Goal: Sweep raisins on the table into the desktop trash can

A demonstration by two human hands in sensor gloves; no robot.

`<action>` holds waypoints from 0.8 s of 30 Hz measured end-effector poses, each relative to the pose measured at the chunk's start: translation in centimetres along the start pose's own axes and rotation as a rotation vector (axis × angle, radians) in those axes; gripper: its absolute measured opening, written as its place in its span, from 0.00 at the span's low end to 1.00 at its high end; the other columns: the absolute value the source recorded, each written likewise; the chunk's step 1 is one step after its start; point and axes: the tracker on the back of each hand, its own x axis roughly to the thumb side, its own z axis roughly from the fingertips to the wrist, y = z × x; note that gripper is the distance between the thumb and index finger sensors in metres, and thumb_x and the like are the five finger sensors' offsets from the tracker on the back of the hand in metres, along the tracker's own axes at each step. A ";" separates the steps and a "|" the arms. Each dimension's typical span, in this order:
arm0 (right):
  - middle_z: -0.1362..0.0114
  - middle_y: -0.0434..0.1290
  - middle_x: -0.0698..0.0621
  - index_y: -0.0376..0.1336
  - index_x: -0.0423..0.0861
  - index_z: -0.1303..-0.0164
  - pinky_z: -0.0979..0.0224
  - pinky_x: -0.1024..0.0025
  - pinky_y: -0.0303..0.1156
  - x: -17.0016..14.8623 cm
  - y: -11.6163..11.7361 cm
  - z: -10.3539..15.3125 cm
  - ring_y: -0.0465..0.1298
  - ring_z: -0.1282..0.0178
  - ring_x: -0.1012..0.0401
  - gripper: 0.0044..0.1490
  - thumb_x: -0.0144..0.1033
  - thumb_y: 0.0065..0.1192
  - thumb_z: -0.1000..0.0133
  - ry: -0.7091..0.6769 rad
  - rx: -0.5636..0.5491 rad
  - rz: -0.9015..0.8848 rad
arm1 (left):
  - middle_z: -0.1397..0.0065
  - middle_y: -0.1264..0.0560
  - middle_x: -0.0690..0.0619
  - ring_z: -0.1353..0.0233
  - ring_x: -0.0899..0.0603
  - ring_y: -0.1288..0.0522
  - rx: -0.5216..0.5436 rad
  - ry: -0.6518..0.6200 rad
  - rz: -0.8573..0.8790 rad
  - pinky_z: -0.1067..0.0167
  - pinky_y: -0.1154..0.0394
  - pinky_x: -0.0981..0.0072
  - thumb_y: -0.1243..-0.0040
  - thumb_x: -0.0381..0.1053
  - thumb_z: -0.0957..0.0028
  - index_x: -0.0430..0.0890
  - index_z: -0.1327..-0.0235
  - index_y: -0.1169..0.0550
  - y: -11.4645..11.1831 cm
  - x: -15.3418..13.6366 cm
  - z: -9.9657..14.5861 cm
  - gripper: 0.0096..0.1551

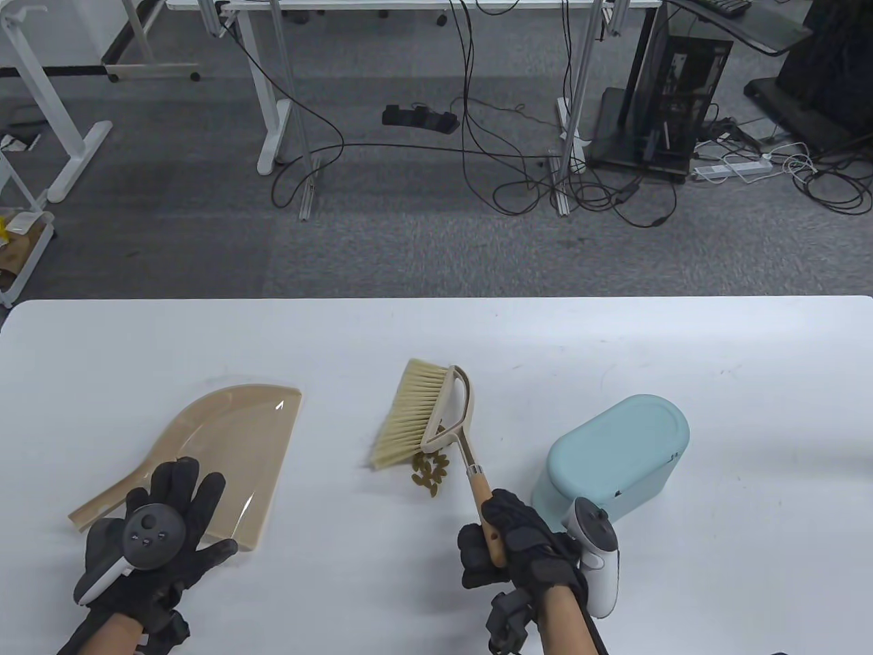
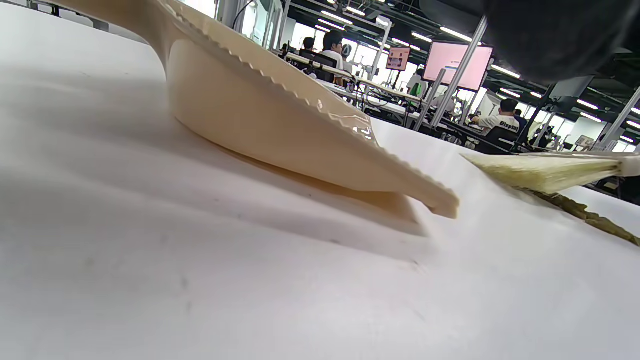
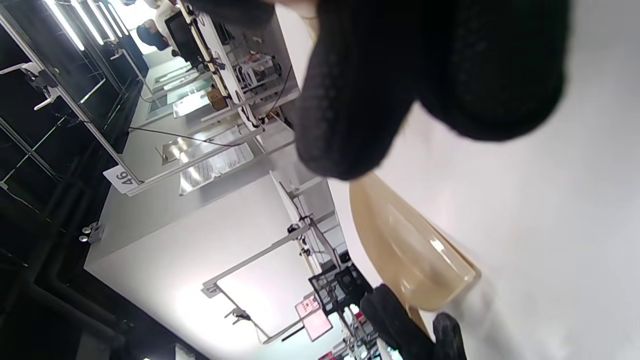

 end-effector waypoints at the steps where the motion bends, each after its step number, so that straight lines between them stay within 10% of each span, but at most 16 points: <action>1: 0.44 0.69 0.33 0.26 0.26 0.23 0.55 0.60 0.81 0.1 -0.4 0.8 0.82 0.67 0.61 0.47 0.40 0.40 0.31 0.023 0.008 0.006 | 0.18 0.79 0.60 0.15 0.43 0.80 0.003 0.004 0.005 0.24 0.76 0.34 0.45 0.70 0.50 0.61 0.19 0.58 0.0 -0.1 0.0 0.54; 7: 0.47 0.72 0.37 0.29 0.22 0.24 0.58 0.63 0.81 0.7 -2.1 4.0 0.83 0.70 0.63 0.49 0.42 0.42 0.31 0.014 -0.042 0.048 | 0.17 0.76 0.59 0.13 0.42 0.77 0.075 0.051 -0.017 0.23 0.72 0.31 0.44 0.71 0.51 0.60 0.19 0.57 0.3 -0.4 0.0 0.54; 16: 0.48 0.73 0.44 0.35 0.23 0.24 0.56 0.66 0.82 0.6 -1.3 0.1 0.83 0.71 0.66 0.54 0.47 0.55 0.35 -0.186 0.075 -0.009 | 0.12 0.60 0.47 0.12 0.35 0.53 0.326 0.289 -0.139 0.23 0.47 0.35 0.42 0.73 0.52 0.52 0.20 0.58 2.4 -0.1 0.9 0.59; 24: 0.47 0.72 0.44 0.36 0.24 0.23 0.55 0.66 0.82 -0.1 -1.0 -1.6 0.83 0.70 0.66 0.51 0.45 0.52 0.34 -0.205 0.130 -0.010 | 0.11 0.66 0.58 0.07 0.44 0.62 0.367 0.470 0.280 0.16 0.63 0.35 0.31 0.55 0.45 0.61 0.22 0.60 4.5 -7.0 1.2 0.57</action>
